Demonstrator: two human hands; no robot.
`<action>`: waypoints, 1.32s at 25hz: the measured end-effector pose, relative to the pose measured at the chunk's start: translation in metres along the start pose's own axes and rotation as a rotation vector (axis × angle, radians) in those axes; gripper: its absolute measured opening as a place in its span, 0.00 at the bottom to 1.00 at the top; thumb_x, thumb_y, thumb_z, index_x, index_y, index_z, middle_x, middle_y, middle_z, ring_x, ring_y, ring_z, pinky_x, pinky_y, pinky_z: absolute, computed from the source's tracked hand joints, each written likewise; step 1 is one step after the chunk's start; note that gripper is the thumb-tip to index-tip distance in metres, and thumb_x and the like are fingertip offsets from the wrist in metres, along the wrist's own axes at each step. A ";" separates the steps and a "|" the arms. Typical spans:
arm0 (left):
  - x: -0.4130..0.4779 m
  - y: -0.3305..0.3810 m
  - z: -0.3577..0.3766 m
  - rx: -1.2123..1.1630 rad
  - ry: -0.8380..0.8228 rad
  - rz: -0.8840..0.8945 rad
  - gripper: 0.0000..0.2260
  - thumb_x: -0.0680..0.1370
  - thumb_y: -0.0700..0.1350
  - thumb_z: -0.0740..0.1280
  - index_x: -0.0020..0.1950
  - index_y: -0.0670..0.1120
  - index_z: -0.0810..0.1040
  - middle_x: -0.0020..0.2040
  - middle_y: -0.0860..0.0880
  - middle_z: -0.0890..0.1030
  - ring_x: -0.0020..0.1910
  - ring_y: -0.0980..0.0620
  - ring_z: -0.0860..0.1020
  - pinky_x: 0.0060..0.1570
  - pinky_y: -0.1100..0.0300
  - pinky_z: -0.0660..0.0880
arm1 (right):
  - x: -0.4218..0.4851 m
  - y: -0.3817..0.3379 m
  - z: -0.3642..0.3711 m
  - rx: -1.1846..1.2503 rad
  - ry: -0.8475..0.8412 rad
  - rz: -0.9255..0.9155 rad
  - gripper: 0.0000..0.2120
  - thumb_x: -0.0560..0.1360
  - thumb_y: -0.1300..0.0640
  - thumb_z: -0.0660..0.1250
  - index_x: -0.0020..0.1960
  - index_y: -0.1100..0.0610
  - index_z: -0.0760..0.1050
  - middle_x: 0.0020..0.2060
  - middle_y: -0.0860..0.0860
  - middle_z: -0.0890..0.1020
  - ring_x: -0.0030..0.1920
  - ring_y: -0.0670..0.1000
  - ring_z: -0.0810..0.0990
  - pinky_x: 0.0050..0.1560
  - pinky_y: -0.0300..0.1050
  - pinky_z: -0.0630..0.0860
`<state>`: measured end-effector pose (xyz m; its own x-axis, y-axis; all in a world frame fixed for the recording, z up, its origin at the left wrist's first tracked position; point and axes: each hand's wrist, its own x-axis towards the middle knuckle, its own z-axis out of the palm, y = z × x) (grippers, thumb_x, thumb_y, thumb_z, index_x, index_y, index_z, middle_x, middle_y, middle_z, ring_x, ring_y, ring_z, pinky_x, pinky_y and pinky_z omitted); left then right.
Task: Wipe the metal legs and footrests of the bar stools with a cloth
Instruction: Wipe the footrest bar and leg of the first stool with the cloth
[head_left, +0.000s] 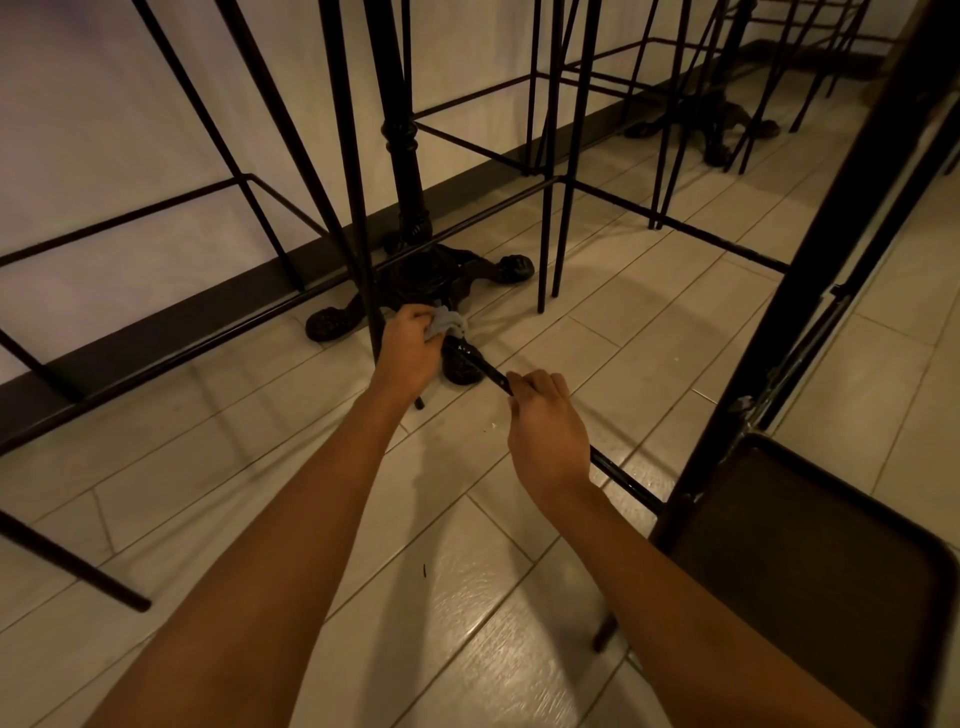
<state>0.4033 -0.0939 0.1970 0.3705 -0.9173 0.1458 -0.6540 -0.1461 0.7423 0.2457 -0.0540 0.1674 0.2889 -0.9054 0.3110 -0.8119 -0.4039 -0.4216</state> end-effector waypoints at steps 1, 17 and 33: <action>-0.002 0.002 0.000 0.001 -0.009 0.002 0.13 0.79 0.40 0.60 0.62 0.38 0.73 0.65 0.41 0.70 0.58 0.47 0.74 0.55 0.68 0.67 | 0.000 0.000 -0.001 0.000 -0.014 0.004 0.17 0.72 0.70 0.63 0.60 0.63 0.74 0.49 0.58 0.78 0.53 0.57 0.74 0.43 0.47 0.76; -0.012 0.008 -0.001 0.073 -0.036 0.029 0.13 0.79 0.38 0.59 0.62 0.36 0.73 0.65 0.40 0.71 0.61 0.46 0.73 0.51 0.75 0.61 | -0.001 -0.003 -0.005 0.019 -0.035 0.021 0.16 0.73 0.71 0.61 0.59 0.64 0.74 0.50 0.59 0.77 0.54 0.56 0.73 0.43 0.45 0.74; -0.027 0.012 0.004 0.087 -0.015 0.013 0.12 0.80 0.40 0.58 0.58 0.37 0.76 0.62 0.39 0.74 0.57 0.46 0.74 0.48 0.71 0.65 | -0.002 0.000 -0.016 0.027 -0.084 -0.006 0.16 0.75 0.68 0.60 0.63 0.65 0.70 0.55 0.60 0.75 0.57 0.57 0.70 0.53 0.47 0.74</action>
<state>0.3829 -0.0725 0.1995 0.3520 -0.9248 0.1443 -0.7134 -0.1653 0.6810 0.2374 -0.0502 0.1804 0.3364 -0.9102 0.2416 -0.7961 -0.4119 -0.4433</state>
